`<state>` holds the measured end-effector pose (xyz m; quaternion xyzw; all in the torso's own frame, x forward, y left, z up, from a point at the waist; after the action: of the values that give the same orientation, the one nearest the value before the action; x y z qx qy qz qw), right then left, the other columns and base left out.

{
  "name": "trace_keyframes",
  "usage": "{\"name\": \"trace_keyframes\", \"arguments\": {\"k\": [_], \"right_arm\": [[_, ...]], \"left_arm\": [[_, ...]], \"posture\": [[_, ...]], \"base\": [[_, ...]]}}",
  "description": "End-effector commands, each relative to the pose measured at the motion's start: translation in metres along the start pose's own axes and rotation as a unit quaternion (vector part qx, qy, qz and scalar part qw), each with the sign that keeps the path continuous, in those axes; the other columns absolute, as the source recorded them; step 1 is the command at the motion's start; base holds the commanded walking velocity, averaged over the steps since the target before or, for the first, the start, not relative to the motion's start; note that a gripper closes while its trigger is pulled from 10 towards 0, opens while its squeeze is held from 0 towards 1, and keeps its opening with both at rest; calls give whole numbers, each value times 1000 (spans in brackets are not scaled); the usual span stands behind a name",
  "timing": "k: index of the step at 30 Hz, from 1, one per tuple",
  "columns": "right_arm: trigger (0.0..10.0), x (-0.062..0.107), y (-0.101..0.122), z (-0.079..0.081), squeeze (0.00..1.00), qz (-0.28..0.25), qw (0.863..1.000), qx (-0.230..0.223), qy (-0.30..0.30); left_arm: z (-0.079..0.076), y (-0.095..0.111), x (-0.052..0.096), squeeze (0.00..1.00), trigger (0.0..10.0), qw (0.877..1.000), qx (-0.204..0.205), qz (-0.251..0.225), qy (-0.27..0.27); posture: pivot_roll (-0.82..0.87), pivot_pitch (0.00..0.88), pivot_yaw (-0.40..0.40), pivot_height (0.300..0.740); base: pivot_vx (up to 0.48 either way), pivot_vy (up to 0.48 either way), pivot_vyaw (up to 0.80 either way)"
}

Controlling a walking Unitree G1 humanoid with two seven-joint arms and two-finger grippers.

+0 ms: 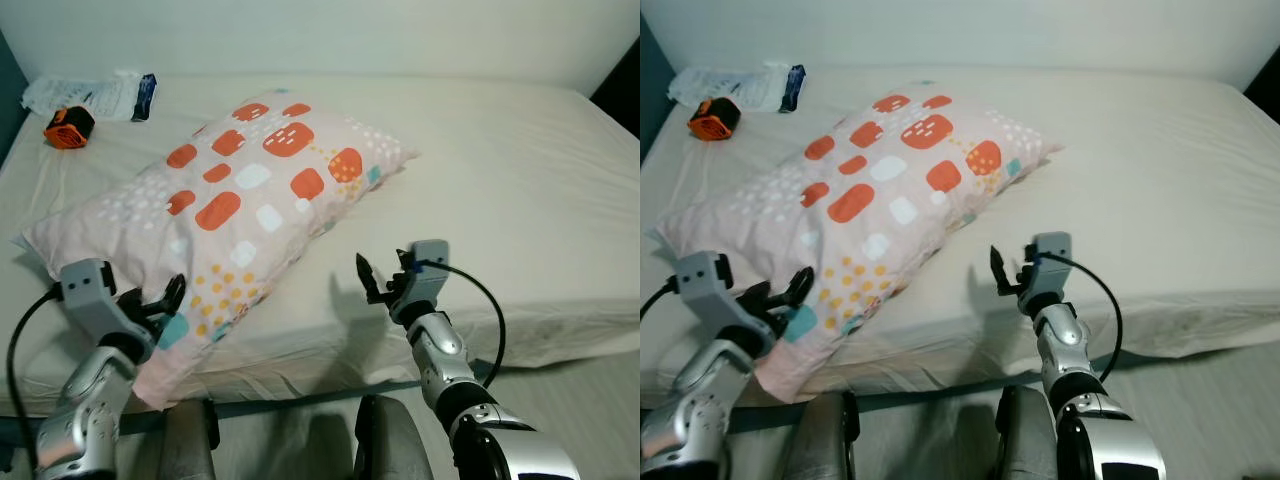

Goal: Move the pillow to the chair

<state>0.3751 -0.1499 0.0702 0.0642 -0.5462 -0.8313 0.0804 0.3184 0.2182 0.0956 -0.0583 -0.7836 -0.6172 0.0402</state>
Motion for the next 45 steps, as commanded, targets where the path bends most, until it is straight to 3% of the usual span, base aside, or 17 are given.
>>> {"name": "trace_keyframes", "arguments": {"k": [1, 4, 5, 6, 8, 14, 16, 21, 22, 25, 26, 28, 30, 33, 35, 40, 45], "right_arm": [[10000, 8, -10, -8, 0, 10, 1000, -24, -17], [10000, 12, -12, -10, 0, 7, 999, -27, -22], [10000, 13, -12, -11, 0, 6, 999, -28, -23], [10000, 14, -13, -11, 0, 5, 999, -28, -23], [10000, 14, -13, -11, 0, 5, 999, -28, -23], [10000, 15, -16, -9, 0, 9, 999, -24, -20], [10000, 15, -20, -4, 0, 18, 999, -26, -9], [10000, 15, -20, -2, 0, 20, 999, -28, -4], [10000, 15, -21, -2, 0, 21, 999, -30, -1], [10000, 16, -21, -2, 0, 22, 999, -32, -1], [10000, 16, -22, -1, 0, 24, 999, -36, -1], [10000, 16, -23, -1, 0, 25, 999, -37, -1], [10000, 17, -23, -1, 0, 26, 999, -39, -2], [10000, 17, -24, -1, 0, 26, 999, -39, -2], [10000, 17, -23, -1, 0, 26, 999, -40, -2], [10000, 17, -22, -2, 0, 25, 999, -41, -4], [10000, 16, -21, -2, 0, 24, 999, -39, -3]], "left_arm": [[-3, -15, -4, 0, 10000, 1000, -10, 26, 1], [7, -13, -7, 0, 10000, 999, -17, 22, 24], [18, -7, -6, 259, 10000, 999, -15, 14, 41], [28, -2, -5, 1000, 10000, 999, -8, 5, 51], [28, -2, -5, 1000, 10000, 999, -8, 5, 51], [61, 11, 2, 1000, 10000, 998, -31, 8, 55], [102, 11, 14, 1000, 10000, 992, -84, 57, 73], [118, 10, 22, 1000, 10000, 990, -90, 79, 80], [131, 5, 33, 1000, 10000, 990, -53, 101, 77], [137, 1, 40, 1000, 10000, 991, -17, 108, 73], [137, -11, 48, 1000, 10000, 989, 91, 93, 64], [136, -13, 49, 1000, 10000, 987, 124, 82, 63], [133, -16, 49, 1000, 10000, 971, 225, 44, 67], [132, -18, 49, 1000, 10000, 964, 254, 35, 67], [130, -22, 48, 1000, 10000, 943, 327, 15, 65], [121, -26, 45, 1000, 10000, 924, 380, -3, 41], [95, -54, 40, 1000, 10000, 937, 343, 59, 16]], "posture": [[104, 69, -76, 561], [99, 67, -73, 561], [98, 66, -72, 561], [98, 66, -73, 561], [98, 66, -73, 561], [100, 73, -75, 561], [100, 84, -79, 561], [100, 86, -81, 561], [104, 83, -86, 561], [107, 80, -89, 561], [106, 75, -94, 561], [106, 75, -94, 561], [102, 72, -92, 561], [102, 72, -93, 561], [101, 71, -92, 561], [99, 71, -93, 561], [92, 72, -94, 561]], "base": [[0, 0, 0], [0, 0, 0], [0, 0, 0], [0, 0, 0], [0, 0, 0], [0, 0, 0], [0, 0, 0], [0, 0, 0], [0, 0, 0], [0, 0, 0], [0, 0, 0], [0, 0, 0], [0, 0, 0], [0, 0, 0], [0, 0, 0], [0, 0, 0], [0, 0, 0]]}}
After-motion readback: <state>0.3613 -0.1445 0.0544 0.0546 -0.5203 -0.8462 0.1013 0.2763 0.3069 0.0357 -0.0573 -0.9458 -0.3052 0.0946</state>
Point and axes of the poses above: a point about 5 cm out from each wrist's last joint towards the gripper, its own x axis pointing back from the gripper into the wrist, its own y axis along the axis of the wrist's last joint, z = x × y, the point moved 4 cm from there along -x, pointing out of the wrist towards the gripper, and after that the axes turned 11 degrees about -x, right-handed, at the moved point
